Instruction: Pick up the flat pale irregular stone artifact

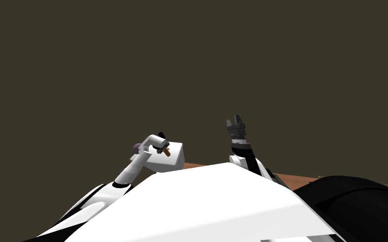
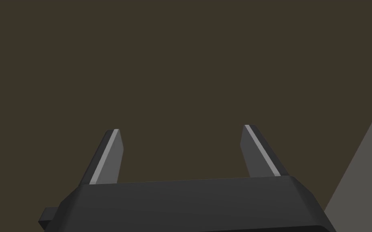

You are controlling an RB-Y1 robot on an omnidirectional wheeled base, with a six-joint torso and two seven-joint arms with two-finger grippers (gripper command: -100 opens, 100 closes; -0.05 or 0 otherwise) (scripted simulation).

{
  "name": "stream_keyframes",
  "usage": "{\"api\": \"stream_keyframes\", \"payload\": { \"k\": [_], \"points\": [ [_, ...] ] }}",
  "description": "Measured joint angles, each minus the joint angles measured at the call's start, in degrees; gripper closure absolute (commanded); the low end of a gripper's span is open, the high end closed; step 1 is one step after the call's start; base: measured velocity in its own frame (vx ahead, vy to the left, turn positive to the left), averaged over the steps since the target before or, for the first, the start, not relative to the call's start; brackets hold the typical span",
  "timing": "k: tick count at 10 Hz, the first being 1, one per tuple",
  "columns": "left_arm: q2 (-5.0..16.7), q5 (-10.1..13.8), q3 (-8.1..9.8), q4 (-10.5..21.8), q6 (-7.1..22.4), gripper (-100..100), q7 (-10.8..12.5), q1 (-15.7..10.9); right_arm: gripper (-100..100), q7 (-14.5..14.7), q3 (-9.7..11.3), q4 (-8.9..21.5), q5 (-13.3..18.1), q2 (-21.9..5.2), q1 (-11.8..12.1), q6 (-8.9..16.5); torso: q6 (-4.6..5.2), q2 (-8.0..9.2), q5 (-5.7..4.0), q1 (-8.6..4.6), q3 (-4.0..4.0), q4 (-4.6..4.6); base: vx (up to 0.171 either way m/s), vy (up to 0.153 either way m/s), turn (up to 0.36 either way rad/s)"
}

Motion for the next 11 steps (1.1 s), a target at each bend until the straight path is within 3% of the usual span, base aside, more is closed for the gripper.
{"api": "stream_keyframes", "payload": {
  "k": [1, 5, 6, 7, 10, 11],
  "points": [
    [0.0, 0.0, 0.0, 0.1, -0.2, 100, 0.0, 0.0, 0, 0.0, 0.0, 0.0, 0.0, 0.0, 0.0, 0.0, 0.0, -0.01, -0.01, -0.04, 0.0, 0.0, 0.0, 0.0, 0.0],
    [0.0, 0.0, 0.06, 0.0, -0.2, 100, 0.0, 0.0, 0, 0.0, 0.0, 0.0, 0.0, 0.0, 0.0, 0.0, 0.05, -0.13, 0.01, -0.07, -0.1, -0.07, 0.0, 0.001, 0.003],
    [0.0, 0.0, 0.06, 0.0, -0.2, 0, 0.0, 0.0, 0, 0.0, 0.0, 0.0, 0.0, 0.0, 0.0, 0.0, 0.05, -0.14, 0.01, -0.08, -0.11, -0.08, 0.0, 0.0, 0.0],
    [0.0, 0.0, 0.06, 0.0, -0.2, 100, 0.0, 0.0, 0, 0.0, 0.0, 0.0, 0.0, 0.0, 0.0, 0.0, 0.05, -0.14, 0.01, -0.08, -0.11, -0.08, 0.004, -0.015, 0.039],
    [0.8, 1.1, 0.43, -2.6, 2.6, 100, 0.1, -0.5, 0, 0.0, 0.0, 0.0, 0.0, 0.0, 0.0, 0.0, 0.05, -0.15, -0.04, -0.21, -0.12, -0.09, 0.005, -0.021, 0.031],
    [0.8, 1.2, 0.45, -2.7, 2.8, 0, 0.2, -0.5, 0, 0.0, 0.0, 0.0, 0.0, 0.0, 0.0, 0.0, 0.06, -0.16, -0.02, -0.16, -0.13, -0.1, 0.0, 0.0, 0.0]
  ]
}}
